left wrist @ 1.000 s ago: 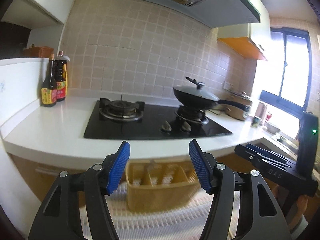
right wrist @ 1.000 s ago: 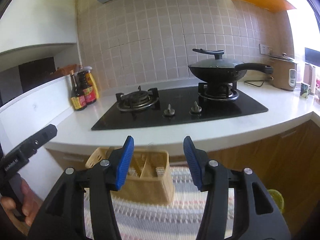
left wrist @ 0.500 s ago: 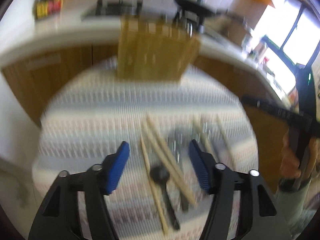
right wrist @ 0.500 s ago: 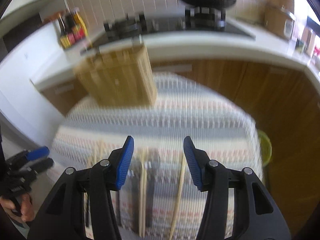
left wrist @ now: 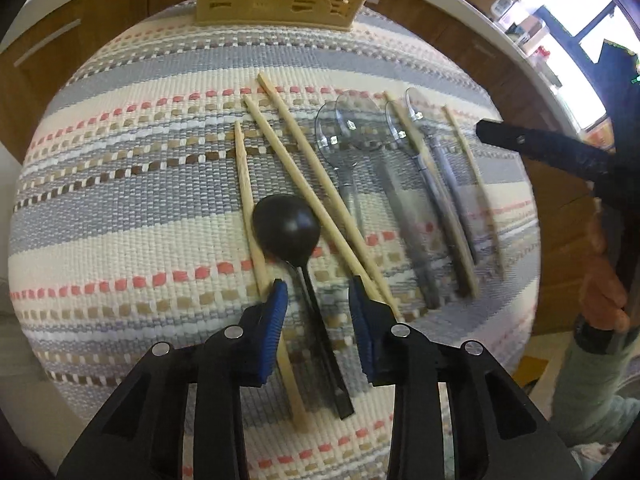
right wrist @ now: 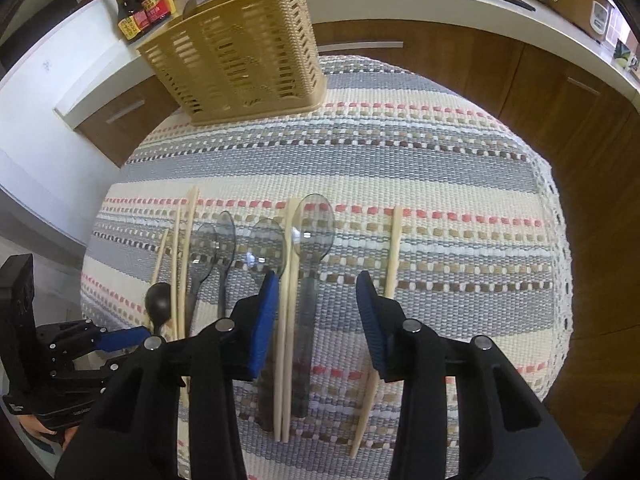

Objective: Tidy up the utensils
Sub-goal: 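Grasp the black spoon with the left tool while the right tool grasps a wooden chopstick, then lift the black spoon and chopstick into the yellow basket and open both tools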

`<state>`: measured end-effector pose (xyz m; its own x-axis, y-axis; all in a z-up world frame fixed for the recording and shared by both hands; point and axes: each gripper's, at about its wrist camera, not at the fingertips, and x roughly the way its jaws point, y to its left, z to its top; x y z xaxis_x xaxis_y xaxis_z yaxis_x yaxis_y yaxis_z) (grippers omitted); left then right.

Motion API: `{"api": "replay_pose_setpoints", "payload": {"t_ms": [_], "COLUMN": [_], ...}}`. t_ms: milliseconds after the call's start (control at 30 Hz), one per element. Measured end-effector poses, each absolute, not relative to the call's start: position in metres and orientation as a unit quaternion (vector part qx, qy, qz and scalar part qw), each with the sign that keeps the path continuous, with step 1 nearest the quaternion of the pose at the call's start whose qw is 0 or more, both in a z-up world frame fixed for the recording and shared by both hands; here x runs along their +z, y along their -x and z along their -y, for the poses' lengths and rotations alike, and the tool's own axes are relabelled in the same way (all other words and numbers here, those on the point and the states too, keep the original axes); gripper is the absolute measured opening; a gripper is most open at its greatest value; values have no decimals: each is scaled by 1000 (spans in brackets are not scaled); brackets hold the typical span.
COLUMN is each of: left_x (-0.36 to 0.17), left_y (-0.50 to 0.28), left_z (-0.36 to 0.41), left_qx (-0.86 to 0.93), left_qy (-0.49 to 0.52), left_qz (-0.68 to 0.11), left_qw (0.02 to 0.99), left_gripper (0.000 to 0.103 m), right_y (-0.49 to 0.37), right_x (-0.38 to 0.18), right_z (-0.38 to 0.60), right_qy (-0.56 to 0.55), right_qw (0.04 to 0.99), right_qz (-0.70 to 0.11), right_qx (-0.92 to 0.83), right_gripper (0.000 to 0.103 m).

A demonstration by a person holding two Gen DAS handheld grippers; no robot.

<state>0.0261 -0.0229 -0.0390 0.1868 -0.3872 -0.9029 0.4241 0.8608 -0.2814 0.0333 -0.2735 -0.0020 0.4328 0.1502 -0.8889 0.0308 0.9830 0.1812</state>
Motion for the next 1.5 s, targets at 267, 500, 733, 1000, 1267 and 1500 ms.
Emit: {"api": "replay_pose_setpoints", "payload": {"t_ms": [267, 500, 733, 1000, 1267, 1500], "left_x": [-40, -11, -7, -40, -36, -26], "left_y": [-35, -46, -69, -96, -95, -94], "left_z": [40, 30, -4, -28, -15, -1], "left_qx": [-223, -239, -201, -189, -175, -169], "left_qy": [-65, 14, 32, 16, -80, -113], "left_qz": [-560, -504, -511, -557, -559, -539], "left_qw": [795, 829, 835, 809, 806, 818], "left_gripper": [6, 4, 4, 5, 21, 4], "right_y": [-37, -40, -45, -47, -49, -40], "right_x": [-9, -17, -42, -42, -28, 17], "right_z": [292, 313, 302, 287, 286, 285], "right_qy": [-106, -117, -102, -39, -50, -59], "right_qw": [831, 818, 789, 790, 802, 848], "right_qz": [-545, -564, -606, -612, -595, -525], "right_qx": [24, 1, 2, -9, 12, 50], "right_gripper": [30, 24, 21, 5, 5, 5]}}
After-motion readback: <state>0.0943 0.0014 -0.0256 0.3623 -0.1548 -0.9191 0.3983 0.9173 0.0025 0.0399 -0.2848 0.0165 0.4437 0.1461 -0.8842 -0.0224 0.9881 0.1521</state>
